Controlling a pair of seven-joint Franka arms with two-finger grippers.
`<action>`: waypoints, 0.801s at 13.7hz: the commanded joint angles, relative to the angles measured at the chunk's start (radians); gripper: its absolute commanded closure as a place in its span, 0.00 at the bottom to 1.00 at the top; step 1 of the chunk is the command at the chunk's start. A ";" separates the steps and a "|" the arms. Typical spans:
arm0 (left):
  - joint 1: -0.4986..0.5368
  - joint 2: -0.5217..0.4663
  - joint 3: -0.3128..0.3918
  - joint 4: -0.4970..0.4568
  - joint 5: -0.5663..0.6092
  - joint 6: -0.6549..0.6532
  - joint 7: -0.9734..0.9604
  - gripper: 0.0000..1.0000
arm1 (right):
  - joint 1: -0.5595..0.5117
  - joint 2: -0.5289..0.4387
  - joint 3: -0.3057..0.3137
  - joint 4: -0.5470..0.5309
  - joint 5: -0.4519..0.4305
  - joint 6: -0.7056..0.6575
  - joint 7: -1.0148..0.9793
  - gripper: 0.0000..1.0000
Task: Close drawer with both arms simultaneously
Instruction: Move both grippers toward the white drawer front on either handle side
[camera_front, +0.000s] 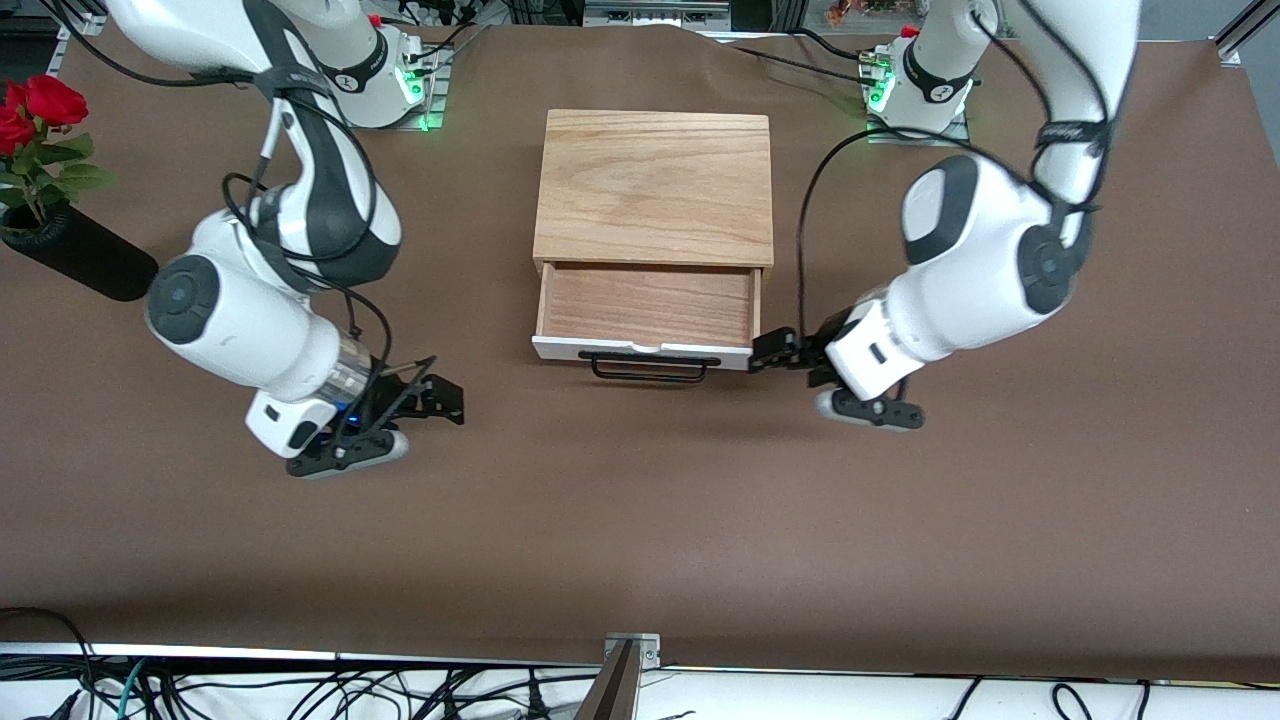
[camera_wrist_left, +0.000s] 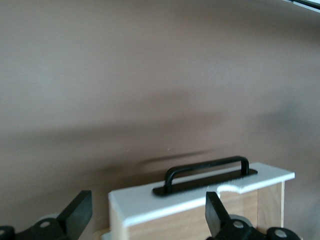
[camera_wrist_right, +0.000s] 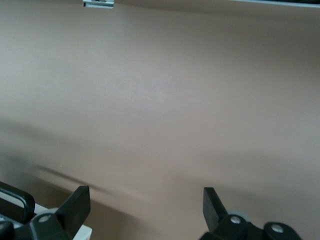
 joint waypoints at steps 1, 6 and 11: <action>-0.081 0.080 0.012 0.023 -0.039 0.119 0.017 0.00 | 0.031 0.050 0.002 0.039 0.030 0.024 0.006 0.00; -0.118 0.145 0.001 0.000 -0.043 0.120 0.019 0.00 | 0.094 0.098 0.002 0.039 0.128 0.050 0.007 0.00; -0.112 0.142 0.001 -0.001 -0.040 0.013 0.032 0.00 | 0.137 0.119 0.004 0.037 0.172 0.044 0.001 0.00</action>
